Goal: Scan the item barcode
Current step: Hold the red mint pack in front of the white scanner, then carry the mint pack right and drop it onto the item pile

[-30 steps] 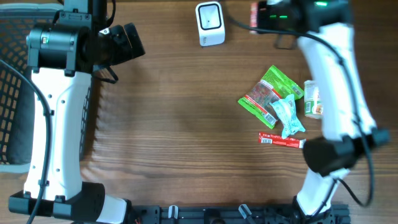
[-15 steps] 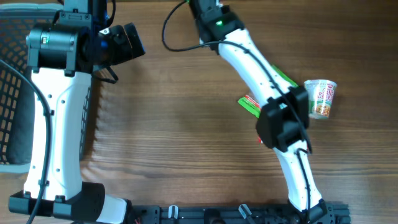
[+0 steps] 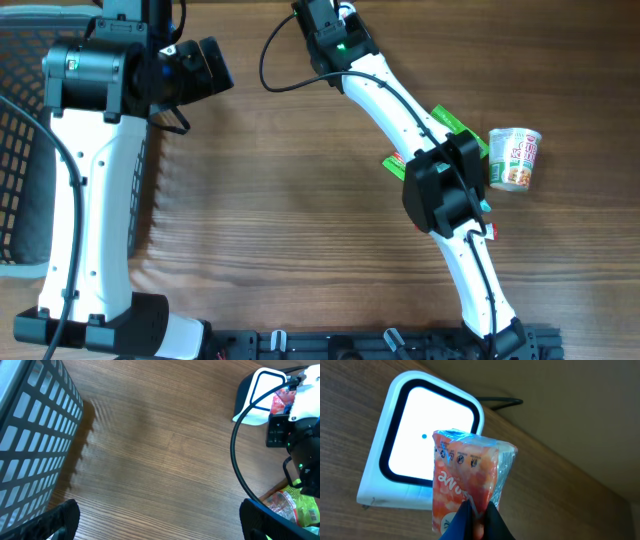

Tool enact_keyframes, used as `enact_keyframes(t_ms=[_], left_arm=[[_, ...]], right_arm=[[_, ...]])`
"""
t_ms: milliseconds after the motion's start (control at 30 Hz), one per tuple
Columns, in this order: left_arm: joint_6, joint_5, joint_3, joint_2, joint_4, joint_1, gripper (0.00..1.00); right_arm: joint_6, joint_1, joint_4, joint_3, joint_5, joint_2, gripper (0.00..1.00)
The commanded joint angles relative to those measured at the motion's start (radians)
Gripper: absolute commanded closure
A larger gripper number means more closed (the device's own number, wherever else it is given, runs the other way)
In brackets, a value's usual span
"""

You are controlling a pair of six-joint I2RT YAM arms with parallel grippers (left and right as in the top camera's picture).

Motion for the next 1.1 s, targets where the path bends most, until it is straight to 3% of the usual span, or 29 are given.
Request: enact_keyframes(t_ms=[0,267,500,767,967,1033,1067], left_arm=[[0.020,0.005,0.003,0.000,0.000,0.005,0.00],[0.020,0.005,0.003,0.000,0.000,0.005,0.00],[0.020,0.005,0.003,0.000,0.000,0.005,0.00],[0.020,0.005,0.003,0.000,0.000,0.005,0.00],[0.020,0.005,0.003,0.000,0.000,0.005,0.00],[0.020,0.005,0.003,0.000,0.000,0.005,0.00],[0.020,0.005,0.003,0.000,0.000,0.005,0.00]], right_arm=[[0.087,-0.003,-0.067,0.005,-0.091,-0.198,0.96],[0.257,-0.011,-0.480,0.005,-0.290,-0.560,0.96],[0.292,-0.065,-0.894,-0.014,-0.498,-0.610,0.96],[0.340,-0.076,-0.846,-0.400,-0.472,-0.602,0.95],[0.359,-0.082,-0.657,-0.711,-0.468,-0.602,0.94],[0.359,-0.082,-0.603,-0.779,-0.468,-0.602,0.82],[0.358,-0.082,-0.572,-0.814,-0.468,-0.602,0.70]])
